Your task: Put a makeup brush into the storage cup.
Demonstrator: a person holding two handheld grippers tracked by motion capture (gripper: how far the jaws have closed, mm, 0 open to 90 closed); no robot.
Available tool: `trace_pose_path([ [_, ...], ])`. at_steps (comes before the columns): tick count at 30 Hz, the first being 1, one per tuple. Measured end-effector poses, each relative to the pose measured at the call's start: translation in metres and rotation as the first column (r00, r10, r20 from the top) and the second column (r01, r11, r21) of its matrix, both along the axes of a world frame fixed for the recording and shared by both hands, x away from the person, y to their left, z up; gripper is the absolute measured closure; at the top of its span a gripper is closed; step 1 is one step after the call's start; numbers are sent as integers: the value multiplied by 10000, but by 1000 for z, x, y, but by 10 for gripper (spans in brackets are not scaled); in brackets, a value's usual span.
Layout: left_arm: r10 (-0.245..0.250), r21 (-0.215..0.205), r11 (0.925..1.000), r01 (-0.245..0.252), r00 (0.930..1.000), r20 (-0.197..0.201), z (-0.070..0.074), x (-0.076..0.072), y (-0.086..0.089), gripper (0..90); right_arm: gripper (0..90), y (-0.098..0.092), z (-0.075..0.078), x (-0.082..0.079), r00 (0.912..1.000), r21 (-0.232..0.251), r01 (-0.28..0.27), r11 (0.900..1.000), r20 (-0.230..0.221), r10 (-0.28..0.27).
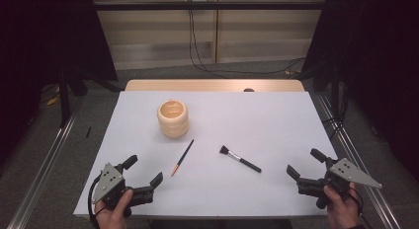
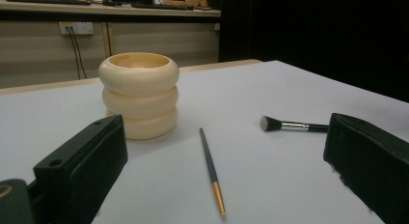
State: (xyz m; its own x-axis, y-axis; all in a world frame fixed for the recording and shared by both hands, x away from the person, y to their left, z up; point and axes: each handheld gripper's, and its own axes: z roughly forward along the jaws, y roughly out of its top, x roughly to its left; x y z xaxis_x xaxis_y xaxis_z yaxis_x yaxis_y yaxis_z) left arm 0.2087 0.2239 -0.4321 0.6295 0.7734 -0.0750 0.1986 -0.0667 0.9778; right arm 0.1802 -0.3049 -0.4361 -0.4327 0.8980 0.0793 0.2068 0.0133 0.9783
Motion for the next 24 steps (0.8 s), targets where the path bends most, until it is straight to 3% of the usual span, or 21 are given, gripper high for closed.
trace_pose_path([
  [5,12,15,10000,-12,10000,94,3,-1,-2,17,0,2,0,2,9999,46,-72,10000,71,72],
  [12,-75,54,10000,76,9999,-74,6,2,-6,17,0,3,0,4,9998,9,-207,9998,31,207],
  [19,-302,309,9991,295,9993,218,15,10,-15,17,0,2,-1,4,10000,16,-74,10000,-45,74],
  [24,-378,512,9980,368,9991,177,21,19,-21,16,0,3,0,3,9999,32,-157,9999,-62,157],
])
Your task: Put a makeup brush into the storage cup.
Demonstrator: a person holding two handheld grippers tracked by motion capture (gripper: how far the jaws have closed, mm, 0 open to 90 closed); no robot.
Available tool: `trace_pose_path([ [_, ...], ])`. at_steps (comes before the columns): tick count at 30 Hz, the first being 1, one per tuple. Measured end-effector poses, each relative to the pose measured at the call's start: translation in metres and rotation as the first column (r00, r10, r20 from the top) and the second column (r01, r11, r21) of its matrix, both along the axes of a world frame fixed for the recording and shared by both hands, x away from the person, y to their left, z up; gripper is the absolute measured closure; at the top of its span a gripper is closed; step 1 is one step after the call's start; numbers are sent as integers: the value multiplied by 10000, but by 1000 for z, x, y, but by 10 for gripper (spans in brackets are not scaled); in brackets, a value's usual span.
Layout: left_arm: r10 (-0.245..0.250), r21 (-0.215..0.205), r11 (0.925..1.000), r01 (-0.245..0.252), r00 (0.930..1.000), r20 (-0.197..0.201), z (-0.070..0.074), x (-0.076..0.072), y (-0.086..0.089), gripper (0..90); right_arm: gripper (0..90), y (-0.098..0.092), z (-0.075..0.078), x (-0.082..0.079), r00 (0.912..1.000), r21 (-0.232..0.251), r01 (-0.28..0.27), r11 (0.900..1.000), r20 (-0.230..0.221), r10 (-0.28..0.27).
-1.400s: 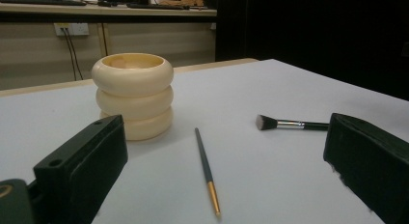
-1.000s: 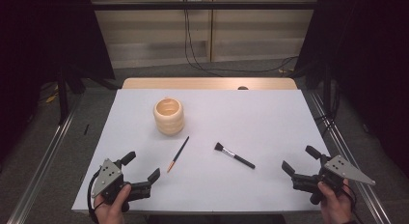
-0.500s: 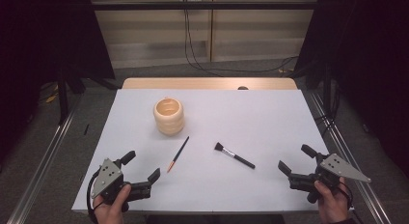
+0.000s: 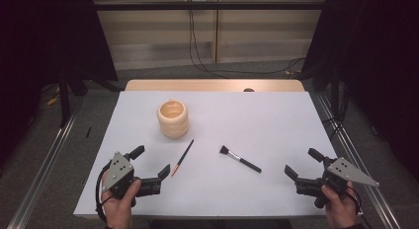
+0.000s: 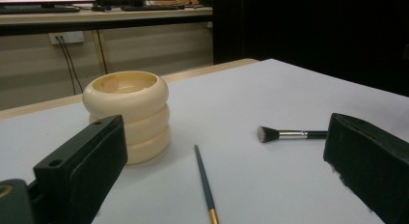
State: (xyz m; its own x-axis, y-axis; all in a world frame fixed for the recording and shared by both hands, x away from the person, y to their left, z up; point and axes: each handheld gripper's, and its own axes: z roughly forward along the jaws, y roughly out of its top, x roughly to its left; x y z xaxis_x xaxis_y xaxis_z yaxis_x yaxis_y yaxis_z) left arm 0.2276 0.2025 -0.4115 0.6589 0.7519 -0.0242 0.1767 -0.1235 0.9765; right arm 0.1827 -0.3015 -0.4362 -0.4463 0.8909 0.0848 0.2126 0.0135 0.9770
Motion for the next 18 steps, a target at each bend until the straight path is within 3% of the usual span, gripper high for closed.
trace_pose_path([
  [14,-426,-200,9989,422,9988,-236,12,25,-17,11,0,-1,-1,1,9999,-85,121,9999,-18,-121],
  [18,-339,249,9991,345,9992,-220,16,30,-19,13,0,-1,-1,0,9998,-56,192,9998,-43,-192],
])
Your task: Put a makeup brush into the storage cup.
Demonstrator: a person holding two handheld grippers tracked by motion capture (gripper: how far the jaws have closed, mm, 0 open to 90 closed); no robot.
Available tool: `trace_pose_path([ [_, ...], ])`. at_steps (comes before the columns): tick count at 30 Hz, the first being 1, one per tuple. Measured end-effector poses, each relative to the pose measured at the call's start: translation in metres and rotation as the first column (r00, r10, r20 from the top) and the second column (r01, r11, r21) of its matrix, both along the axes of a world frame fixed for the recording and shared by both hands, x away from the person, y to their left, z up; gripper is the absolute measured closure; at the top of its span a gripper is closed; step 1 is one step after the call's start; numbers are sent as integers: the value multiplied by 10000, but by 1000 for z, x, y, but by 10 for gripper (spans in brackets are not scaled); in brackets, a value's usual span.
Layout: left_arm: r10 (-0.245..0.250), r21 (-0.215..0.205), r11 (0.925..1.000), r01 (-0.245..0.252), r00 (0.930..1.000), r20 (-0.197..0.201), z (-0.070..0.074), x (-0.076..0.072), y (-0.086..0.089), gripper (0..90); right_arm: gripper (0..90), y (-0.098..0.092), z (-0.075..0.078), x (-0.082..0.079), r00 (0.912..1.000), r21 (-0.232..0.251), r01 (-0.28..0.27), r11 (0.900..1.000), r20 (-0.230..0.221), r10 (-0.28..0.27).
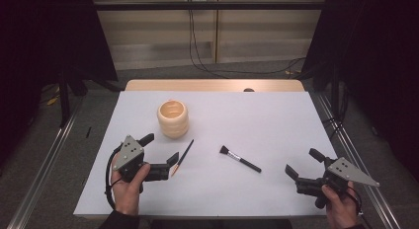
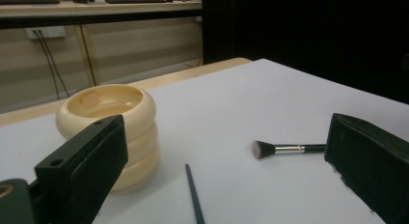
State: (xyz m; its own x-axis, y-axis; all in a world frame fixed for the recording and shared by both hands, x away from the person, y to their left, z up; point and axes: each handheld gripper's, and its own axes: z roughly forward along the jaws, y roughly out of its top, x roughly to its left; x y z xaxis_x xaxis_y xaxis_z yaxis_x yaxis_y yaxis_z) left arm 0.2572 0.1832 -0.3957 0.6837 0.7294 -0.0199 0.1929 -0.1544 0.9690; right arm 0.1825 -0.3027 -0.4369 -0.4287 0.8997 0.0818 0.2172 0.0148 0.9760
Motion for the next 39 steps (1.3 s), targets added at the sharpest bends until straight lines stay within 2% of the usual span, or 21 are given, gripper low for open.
trace_pose_path([
  [2,-103,-94,9999,102,9999,-121,1,4,-1,13,0,0,0,0,10000,-38,-22,10000,-34,22],
  [7,-163,-11,9999,163,9998,-111,0,14,-3,15,0,0,0,0,10000,21,-92,10000,-39,92],
  [9,-87,8,10000,87,10000,11,-1,18,-4,17,0,0,0,0,9999,1,-113,9999,-30,113],
  [11,-29,-152,9999,29,10000,0,-1,24,-6,17,0,1,-1,0,9999,-1,-137,9999,1,137],
  [14,-115,24,9999,114,9998,151,1,29,-9,17,0,1,-1,0,9999,-5,-149,9999,-20,149],
  [22,-325,45,9995,325,9994,-92,0,42,-14,17,0,1,-1,0,9999,-32,-116,9999,-8,116],
  [24,-325,57,9995,327,9991,-269,0,47,-16,16,0,1,-1,0,9999,-8,-127,9999,-53,127],
  [26,-488,237,9985,496,9983,-327,2,53,-19,15,0,1,-1,0,9999,-17,-119,9999,-24,119],
  [28,-431,346,9984,440,9987,-278,6,56,-21,15,0,1,-1,0,9999,-2,-167,9999,-43,167],
  [30,-452,200,9988,456,9988,-199,9,61,-22,15,0,1,-1,0,9999,6,-131,9999,-16,131],
  [32,-355,344,9987,364,9990,-275,11,63,-22,13,0,1,-1,0,9999,15,-122,9999,-19,122],
  [33,-279,276,9992,287,9992,-283,10,64,-23,13,0,1,-1,0,9999,14,-154,9999,-31,154],
  [34,-306,369,9988,317,9990,-325,10,65,-23,12,0,0,-1,0,9999,18,-152,9999,-26,152],
  [38,-208,577,9980,274,9935,-1120,6,69,-23,13,0,1,-1,1,9999,-6,-135,9999,-50,135],
  [39,-278,645,9973,353,9930,-1147,5,70,-22,13,0,1,-1,1,9999,-6,-135,9999,-50,135],
])
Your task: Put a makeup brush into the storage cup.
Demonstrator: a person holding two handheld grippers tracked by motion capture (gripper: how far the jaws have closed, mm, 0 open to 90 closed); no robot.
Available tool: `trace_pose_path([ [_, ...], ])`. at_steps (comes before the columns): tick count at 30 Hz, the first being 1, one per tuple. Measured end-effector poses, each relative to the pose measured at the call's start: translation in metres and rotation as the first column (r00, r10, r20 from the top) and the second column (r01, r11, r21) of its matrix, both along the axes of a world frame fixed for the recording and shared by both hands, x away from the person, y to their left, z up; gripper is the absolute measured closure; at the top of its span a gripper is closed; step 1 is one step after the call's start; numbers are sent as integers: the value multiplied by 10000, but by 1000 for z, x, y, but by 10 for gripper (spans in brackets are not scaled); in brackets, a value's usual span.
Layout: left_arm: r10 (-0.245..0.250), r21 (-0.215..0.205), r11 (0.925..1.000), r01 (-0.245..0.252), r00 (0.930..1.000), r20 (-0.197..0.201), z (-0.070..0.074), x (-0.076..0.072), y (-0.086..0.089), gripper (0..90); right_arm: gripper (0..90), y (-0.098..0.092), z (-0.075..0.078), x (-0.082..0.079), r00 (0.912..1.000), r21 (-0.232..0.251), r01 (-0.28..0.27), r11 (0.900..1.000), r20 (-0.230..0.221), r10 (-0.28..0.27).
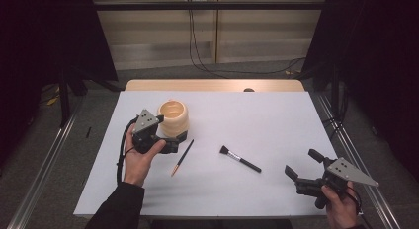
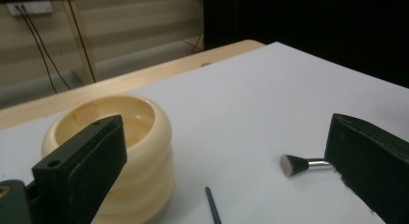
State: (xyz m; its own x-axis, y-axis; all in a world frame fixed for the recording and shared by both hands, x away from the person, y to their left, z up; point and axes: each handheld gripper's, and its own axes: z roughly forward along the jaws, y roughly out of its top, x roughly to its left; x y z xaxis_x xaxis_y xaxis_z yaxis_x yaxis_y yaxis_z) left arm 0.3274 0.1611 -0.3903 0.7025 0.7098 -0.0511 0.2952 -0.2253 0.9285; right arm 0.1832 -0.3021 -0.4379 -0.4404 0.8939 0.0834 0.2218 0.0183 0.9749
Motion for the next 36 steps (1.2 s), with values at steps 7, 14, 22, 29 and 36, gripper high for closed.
trace_pose_path([
  [7,-5,619,9981,29,9992,-389,1,2,0,23,0,0,0,0,10000,8,13,10000,15,-13],
  [14,-413,1083,9924,578,9880,-1490,-5,6,2,41,0,0,0,-1,10000,5,19,10000,1,-19],
  [22,-210,1743,9830,580,9782,-2067,-8,8,3,44,0,1,0,-1,10000,-1,25,10000,-23,-25],
  [29,7,2365,9683,805,9458,-3248,-15,14,-1,48,0,0,0,-1,10000,-39,-15,10000,-45,14],
  [36,7,2914,9451,1478,8909,-4541,-14,21,-4,48,0,1,0,-1,10000,-12,-2,10000,-54,2],
])
